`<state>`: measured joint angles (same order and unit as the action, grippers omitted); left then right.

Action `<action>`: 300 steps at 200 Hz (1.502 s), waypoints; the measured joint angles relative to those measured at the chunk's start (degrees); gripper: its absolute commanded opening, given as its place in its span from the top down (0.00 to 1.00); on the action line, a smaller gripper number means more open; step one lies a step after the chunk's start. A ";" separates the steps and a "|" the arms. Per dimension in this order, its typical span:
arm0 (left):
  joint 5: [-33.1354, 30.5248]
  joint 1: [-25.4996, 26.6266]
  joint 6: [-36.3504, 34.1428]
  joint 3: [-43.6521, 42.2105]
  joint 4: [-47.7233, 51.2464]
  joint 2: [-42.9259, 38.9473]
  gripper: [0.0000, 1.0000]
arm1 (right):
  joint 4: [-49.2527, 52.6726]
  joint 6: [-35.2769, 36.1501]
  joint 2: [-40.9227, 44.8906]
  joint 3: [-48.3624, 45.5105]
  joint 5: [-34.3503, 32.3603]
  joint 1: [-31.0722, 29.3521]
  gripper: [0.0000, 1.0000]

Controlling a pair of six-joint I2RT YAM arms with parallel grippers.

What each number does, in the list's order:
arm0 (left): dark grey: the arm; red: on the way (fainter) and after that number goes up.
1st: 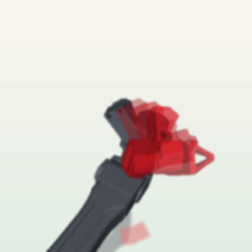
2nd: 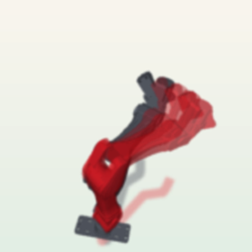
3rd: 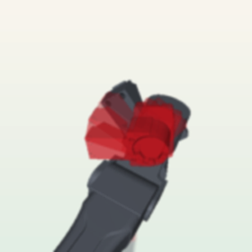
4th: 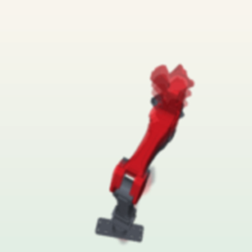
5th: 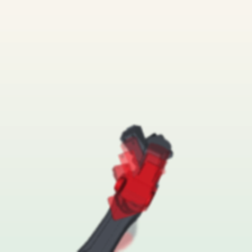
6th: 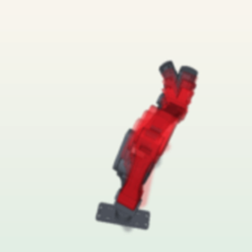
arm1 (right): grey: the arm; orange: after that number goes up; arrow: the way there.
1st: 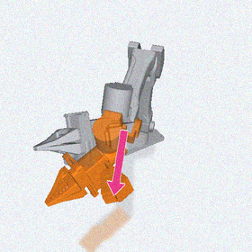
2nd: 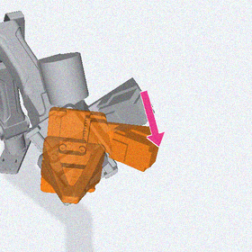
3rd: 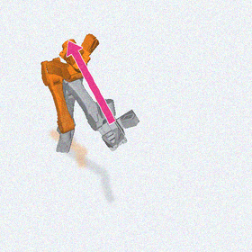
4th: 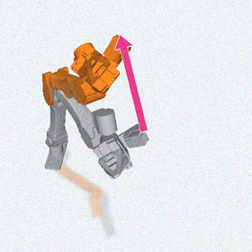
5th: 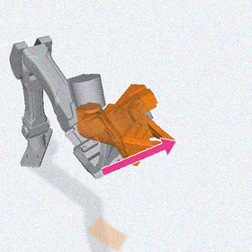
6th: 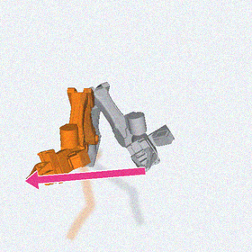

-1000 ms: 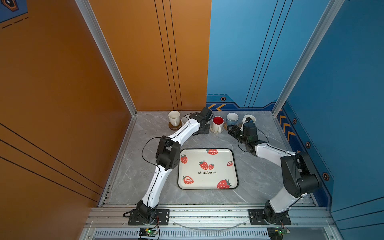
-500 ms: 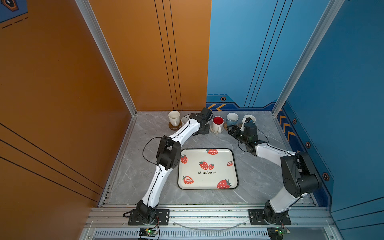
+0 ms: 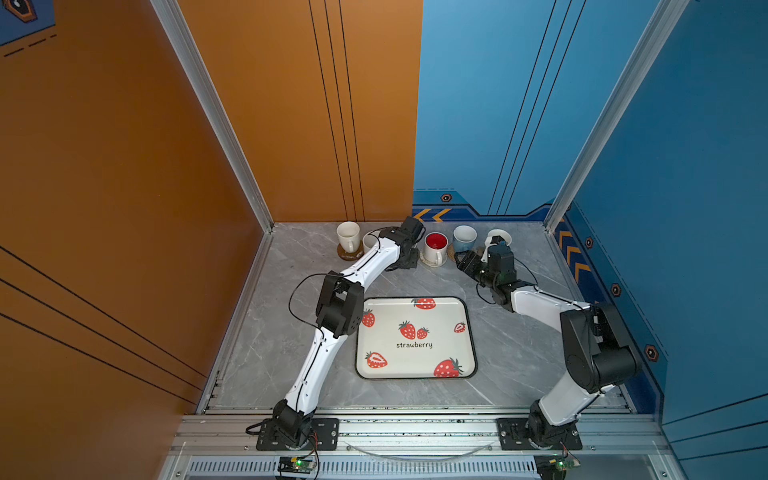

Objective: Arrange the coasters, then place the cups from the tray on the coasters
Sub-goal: 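Lower the lavender mug onto the wooden coaster beside the speckled mug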

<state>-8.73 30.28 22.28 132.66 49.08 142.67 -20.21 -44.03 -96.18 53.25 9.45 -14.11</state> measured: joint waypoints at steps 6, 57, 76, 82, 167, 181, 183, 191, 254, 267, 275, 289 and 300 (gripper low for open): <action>0.00 0.00 0.00 0.04 0.00 0.00 1.00 | 0.00 0.00 -0.04 0.00 0.02 0.04 0.31; 0.02 -0.02 0.00 0.90 0.04 0.31 1.00 | -0.48 -0.63 -0.31 0.00 0.90 0.24 0.32; 0.04 -0.02 0.00 1.11 0.02 0.50 1.00 | -0.50 -0.83 -0.39 0.00 0.92 0.26 0.31; 0.04 -0.04 0.00 1.14 0.02 0.52 1.00 | -0.48 -0.85 -0.42 0.00 0.94 0.26 0.31; 0.26 -0.66 0.02 1.31 0.04 0.66 1.00 | -1.44 -0.96 -0.70 0.00 1.09 0.31 0.32; 0.28 -0.66 0.04 1.31 0.02 0.72 1.00 | -1.46 -1.01 -0.70 -0.02 1.09 0.31 0.32; 0.31 -0.66 0.02 1.31 0.02 0.72 1.00 | -1.46 -1.03 -0.70 -0.02 1.09 0.31 0.32; 0.44 -0.66 0.04 1.31 0.02 0.74 1.00 | -1.46 -1.03 -0.70 -0.02 1.09 0.31 0.32; 1.11 -0.68 0.22 1.57 -0.02 1.33 1.00 | -1.49 -1.03 -1.03 -0.02 1.31 0.31 0.31; 1.31 -0.72 0.24 1.81 -0.02 1.46 1.00 | -1.51 -1.05 -1.11 -0.02 1.33 0.33 0.31; 1.44 -0.76 0.26 1.84 -0.04 1.46 1.00 | -1.51 -1.05 -1.14 -0.02 1.33 0.35 0.31; 1.55 -0.81 0.46 1.86 -0.04 1.46 0.98 | -1.51 -1.05 -1.14 -0.02 1.33 0.39 0.31; 1.73 -0.87 0.66 1.86 -0.07 1.46 0.96 | -1.51 -1.05 -1.14 -0.02 1.33 0.44 0.32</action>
<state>-7.01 29.41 22.94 134.52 49.01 144.14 -21.71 -45.08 -97.32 53.23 10.79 -13.67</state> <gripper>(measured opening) 0.166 0.686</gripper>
